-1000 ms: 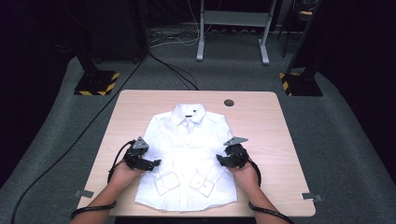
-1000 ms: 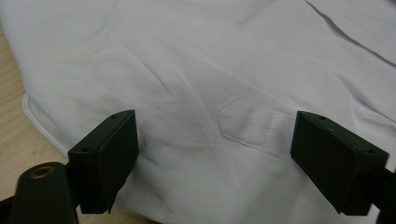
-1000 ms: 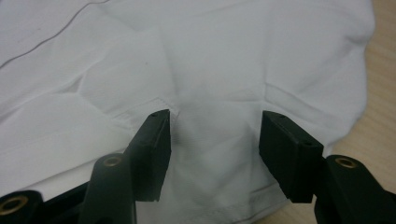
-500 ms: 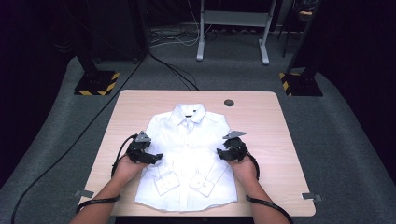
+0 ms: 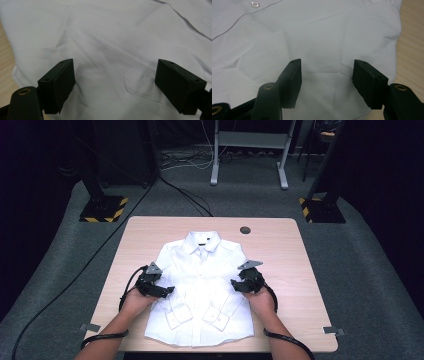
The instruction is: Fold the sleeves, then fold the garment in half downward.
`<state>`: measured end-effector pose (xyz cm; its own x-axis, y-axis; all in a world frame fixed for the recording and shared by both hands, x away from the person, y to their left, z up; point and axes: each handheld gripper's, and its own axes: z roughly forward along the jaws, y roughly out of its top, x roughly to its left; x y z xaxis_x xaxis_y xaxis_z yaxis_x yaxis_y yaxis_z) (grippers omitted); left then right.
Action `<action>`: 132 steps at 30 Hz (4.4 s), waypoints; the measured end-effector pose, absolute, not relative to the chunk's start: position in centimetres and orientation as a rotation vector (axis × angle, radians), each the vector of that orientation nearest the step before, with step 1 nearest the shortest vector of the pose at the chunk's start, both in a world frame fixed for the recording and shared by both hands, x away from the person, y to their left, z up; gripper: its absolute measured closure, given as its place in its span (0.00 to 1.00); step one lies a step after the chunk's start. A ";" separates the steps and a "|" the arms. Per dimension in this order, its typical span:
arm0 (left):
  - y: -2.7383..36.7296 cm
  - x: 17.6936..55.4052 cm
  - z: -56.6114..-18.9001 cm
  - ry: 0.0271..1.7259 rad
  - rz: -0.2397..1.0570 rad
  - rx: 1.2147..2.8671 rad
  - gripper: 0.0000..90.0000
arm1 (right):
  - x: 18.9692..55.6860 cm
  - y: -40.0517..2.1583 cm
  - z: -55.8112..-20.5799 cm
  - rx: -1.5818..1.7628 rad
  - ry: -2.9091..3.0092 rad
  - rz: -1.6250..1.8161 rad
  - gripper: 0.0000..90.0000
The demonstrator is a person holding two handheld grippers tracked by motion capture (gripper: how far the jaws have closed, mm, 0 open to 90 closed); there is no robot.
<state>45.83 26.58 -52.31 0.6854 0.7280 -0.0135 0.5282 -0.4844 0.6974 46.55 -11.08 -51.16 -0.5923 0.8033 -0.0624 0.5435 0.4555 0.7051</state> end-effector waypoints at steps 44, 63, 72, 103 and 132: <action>26.4 49.1 -51.2 1.042 0.376 2.116 0.20 | 48.9 -9.9 -50.2 1.151 2.347 0.897 0.44; 26.1 47.8 -52.1 1.002 0.381 2.185 0.27 | 48.3 -9.6 -51.4 1.148 2.417 0.931 0.53; 26.2 47.3 -51.9 1.004 0.378 2.207 0.30 | 47.5 -9.2 -51.2 1.167 2.427 0.907 0.53; 26.3 46.8 -52.1 0.990 0.385 2.201 0.29 | 49.4 -11.9 -50.1 1.267 2.327 0.997 0.70; 26.2 46.8 -52.0 1.017 0.376 2.179 0.29 | 53.1 -12.4 -50.1 1.408 2.244 0.843 0.76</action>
